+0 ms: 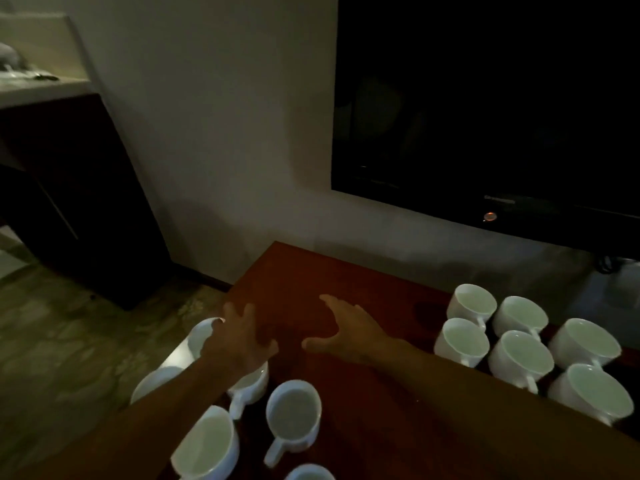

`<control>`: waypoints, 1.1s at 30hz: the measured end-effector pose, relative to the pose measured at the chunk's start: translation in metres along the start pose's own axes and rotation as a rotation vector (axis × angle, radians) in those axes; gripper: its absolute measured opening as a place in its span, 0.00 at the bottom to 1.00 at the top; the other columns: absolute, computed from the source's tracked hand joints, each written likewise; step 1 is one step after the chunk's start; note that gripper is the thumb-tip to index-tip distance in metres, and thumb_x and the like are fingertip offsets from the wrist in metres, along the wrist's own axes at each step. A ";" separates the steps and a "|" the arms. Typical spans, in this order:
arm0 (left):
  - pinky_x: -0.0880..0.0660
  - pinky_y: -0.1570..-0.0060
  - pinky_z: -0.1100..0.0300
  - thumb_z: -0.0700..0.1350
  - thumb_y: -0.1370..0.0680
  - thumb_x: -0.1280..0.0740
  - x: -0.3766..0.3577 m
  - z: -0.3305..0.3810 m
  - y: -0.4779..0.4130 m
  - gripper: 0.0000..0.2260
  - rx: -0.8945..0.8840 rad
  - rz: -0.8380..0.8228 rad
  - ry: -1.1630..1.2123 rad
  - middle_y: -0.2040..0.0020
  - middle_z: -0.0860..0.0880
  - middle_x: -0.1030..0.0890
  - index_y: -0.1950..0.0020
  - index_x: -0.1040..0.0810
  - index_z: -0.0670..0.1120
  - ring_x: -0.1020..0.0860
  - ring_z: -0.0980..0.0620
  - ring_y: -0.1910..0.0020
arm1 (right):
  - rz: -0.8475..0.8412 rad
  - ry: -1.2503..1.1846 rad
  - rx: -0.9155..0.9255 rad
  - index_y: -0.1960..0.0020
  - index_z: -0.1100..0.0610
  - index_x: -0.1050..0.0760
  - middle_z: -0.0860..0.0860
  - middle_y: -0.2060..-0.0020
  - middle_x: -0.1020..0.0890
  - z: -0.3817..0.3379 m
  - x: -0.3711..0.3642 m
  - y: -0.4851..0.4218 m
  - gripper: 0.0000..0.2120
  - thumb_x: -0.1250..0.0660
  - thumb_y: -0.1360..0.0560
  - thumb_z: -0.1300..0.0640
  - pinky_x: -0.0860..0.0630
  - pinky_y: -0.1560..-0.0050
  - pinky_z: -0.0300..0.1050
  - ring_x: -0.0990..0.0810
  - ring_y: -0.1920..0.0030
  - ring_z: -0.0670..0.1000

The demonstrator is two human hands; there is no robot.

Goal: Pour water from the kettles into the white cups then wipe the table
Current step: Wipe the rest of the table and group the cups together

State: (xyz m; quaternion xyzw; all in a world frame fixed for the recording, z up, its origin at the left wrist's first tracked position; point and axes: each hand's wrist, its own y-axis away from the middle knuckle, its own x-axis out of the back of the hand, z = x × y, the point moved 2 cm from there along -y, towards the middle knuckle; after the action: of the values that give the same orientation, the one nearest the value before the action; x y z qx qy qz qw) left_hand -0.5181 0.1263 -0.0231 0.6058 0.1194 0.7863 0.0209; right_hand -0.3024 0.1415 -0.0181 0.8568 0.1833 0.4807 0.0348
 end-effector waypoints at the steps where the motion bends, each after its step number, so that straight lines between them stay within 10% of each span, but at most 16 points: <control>1: 0.29 0.33 0.48 0.65 0.27 0.33 -0.002 -0.004 0.006 0.37 0.004 -0.024 0.012 0.24 0.43 0.40 0.24 0.41 0.51 0.35 0.42 0.27 | -0.022 -0.008 -0.018 0.18 0.47 0.50 0.50 0.19 0.42 -0.008 -0.008 0.002 0.50 0.28 0.30 0.33 0.43 0.21 0.56 0.43 0.20 0.53; 14: 0.31 0.33 0.47 0.59 0.26 0.33 -0.029 -0.006 0.018 0.30 -0.278 -0.083 -0.037 0.31 0.48 0.35 0.27 0.37 0.54 0.32 0.45 0.33 | -0.320 0.159 -0.175 0.18 0.47 0.53 0.53 0.19 0.43 -0.048 -0.075 0.037 0.56 0.27 0.34 0.29 0.30 0.33 0.57 0.35 0.25 0.58; 17: 0.33 0.32 0.46 0.60 0.27 0.33 -0.031 -0.011 0.011 0.28 -0.279 -0.121 -0.080 0.32 0.49 0.32 0.29 0.32 0.54 0.31 0.46 0.33 | -0.311 0.093 -0.179 0.18 0.46 0.54 0.54 0.21 0.39 -0.046 -0.079 0.043 0.56 0.23 0.34 0.35 0.21 0.49 0.49 0.22 0.35 0.58; 33: 0.29 0.36 0.50 0.47 0.28 0.25 -0.031 0.054 0.021 0.27 -0.285 -0.243 -0.157 0.32 0.50 0.33 0.32 0.30 0.51 0.35 0.43 0.31 | -0.125 0.014 -0.256 0.21 0.49 0.48 0.54 0.30 0.32 0.022 -0.019 0.083 0.51 0.20 0.33 0.48 0.16 0.51 0.50 0.23 0.39 0.57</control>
State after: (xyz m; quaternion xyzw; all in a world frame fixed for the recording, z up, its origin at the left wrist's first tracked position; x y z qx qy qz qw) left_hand -0.4562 0.1088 -0.0348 0.6374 0.0772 0.7372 0.2102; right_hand -0.2692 0.0601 -0.0253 0.8288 0.1736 0.5032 0.1724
